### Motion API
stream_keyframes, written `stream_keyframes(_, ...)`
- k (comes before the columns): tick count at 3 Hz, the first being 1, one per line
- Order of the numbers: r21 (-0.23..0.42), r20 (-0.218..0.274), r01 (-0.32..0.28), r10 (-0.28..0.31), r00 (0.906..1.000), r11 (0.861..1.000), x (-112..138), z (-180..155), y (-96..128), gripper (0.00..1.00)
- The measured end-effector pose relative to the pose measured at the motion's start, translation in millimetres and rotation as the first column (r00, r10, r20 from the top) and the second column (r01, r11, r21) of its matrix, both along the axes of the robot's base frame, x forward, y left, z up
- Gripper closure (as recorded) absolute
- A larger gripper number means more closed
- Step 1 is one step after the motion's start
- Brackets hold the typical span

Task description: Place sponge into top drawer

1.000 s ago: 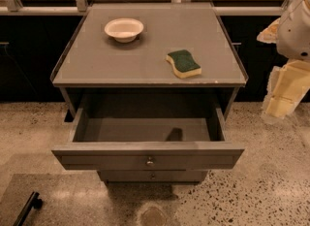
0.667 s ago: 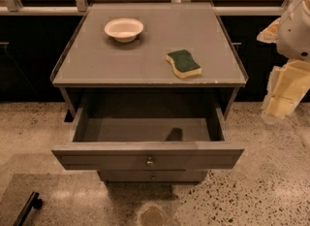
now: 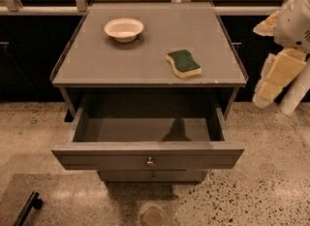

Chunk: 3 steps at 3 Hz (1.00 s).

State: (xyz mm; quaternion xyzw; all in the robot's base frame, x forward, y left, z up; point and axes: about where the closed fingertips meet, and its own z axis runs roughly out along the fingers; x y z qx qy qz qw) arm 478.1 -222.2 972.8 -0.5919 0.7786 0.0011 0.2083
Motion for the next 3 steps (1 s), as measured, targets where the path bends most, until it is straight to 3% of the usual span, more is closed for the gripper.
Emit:
stream_keyframes(2, 0.195, -0.015, -0.012, 0.015, 0.9998, 0.981, 119, -27, 11, 0.0)
stream_keyframes(3, 0.268, -0.03, -0.007, 0.016, 0.9994, 0.963, 167, -45, 35, 0.0)
